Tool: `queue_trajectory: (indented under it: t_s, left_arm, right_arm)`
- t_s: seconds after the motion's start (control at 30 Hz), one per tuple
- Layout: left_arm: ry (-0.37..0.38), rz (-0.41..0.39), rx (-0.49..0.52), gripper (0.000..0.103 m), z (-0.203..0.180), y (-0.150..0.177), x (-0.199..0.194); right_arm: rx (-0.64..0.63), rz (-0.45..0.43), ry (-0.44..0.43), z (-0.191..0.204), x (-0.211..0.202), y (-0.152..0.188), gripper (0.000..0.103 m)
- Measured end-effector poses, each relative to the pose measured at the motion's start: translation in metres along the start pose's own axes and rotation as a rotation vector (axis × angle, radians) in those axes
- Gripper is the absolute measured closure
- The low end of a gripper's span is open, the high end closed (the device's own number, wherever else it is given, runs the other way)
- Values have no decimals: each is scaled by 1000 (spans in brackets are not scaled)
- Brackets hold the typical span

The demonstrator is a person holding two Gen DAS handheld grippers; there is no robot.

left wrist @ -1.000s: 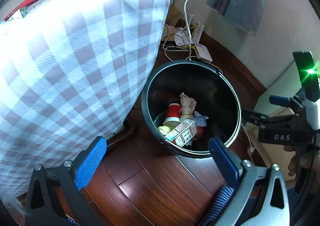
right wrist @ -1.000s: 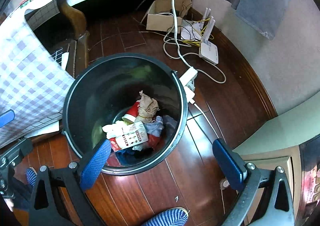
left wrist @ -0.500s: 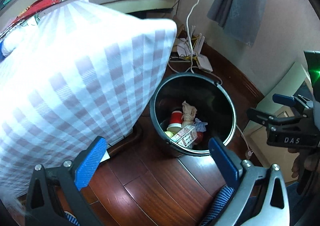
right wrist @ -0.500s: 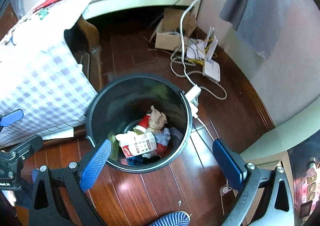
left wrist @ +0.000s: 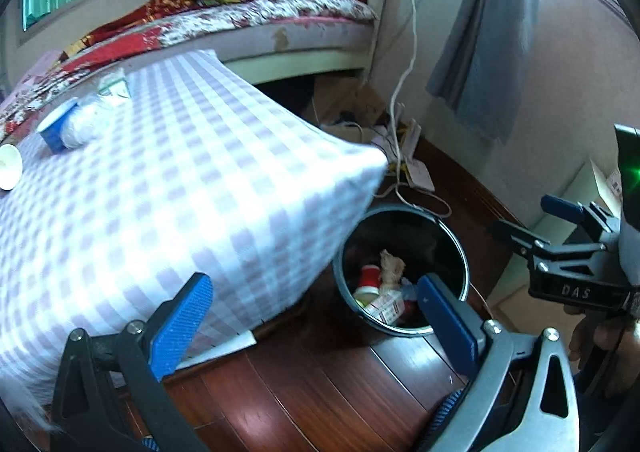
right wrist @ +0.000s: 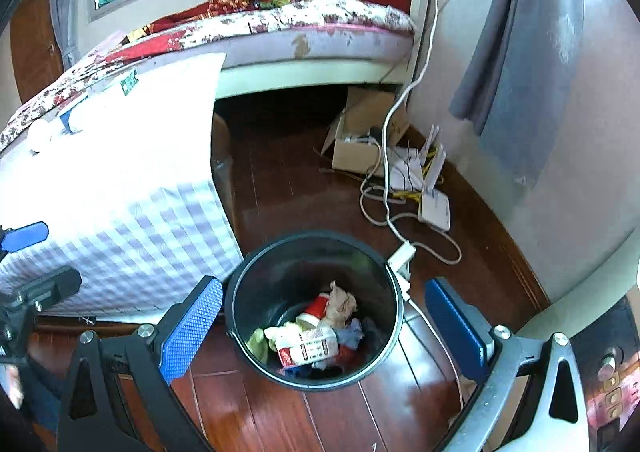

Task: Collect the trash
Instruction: 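Move both tools back over the bed toward the plastic bag and cups, then grasp the clear plastic bag with the right tool while the left tool grasps the blue cup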

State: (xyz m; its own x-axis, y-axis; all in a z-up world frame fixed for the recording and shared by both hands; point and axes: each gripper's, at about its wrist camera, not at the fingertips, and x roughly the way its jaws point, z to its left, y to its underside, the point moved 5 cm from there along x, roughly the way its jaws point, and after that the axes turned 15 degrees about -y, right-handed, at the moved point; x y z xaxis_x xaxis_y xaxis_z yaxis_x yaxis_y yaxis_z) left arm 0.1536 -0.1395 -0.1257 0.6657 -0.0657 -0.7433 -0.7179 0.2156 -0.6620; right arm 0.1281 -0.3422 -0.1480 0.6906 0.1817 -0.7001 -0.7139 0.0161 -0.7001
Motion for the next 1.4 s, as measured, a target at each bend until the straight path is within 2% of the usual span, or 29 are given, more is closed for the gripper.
queue_trajectory:
  t_s: [0.3,0.53,0.7,0.8,1.0,1.2,1.4]
  left_arm:
    - [-72,-43,-86,1,49,-15,3]
    - [-156,-58,-162,1,114,-15,6]
    - [-218,-47,-223,1,163,-9,12]
    - [-257,-36,-262,1,194,-4,15]
    - [-327,-25,-305,1,244,-4,24]
    - [-362,-34,-346,1,283,-12,34]
    - [-380,-29,-361,1,310,-23,53]
  right_arm:
    - [-45,-73,-67,39,6,-28,1]
    - [-96,-87,-161,91,27,-51,1]
    - [-128,-71,-207,130,50,-67,1]
    - [-130,-53,-265,153,64,-80,1]
    - [-236,-10,-337,216,93,-107,1]
    - [-316,27,-375,265,125,-132,1]
    - [-322,40,-400,295,163,-162,1]
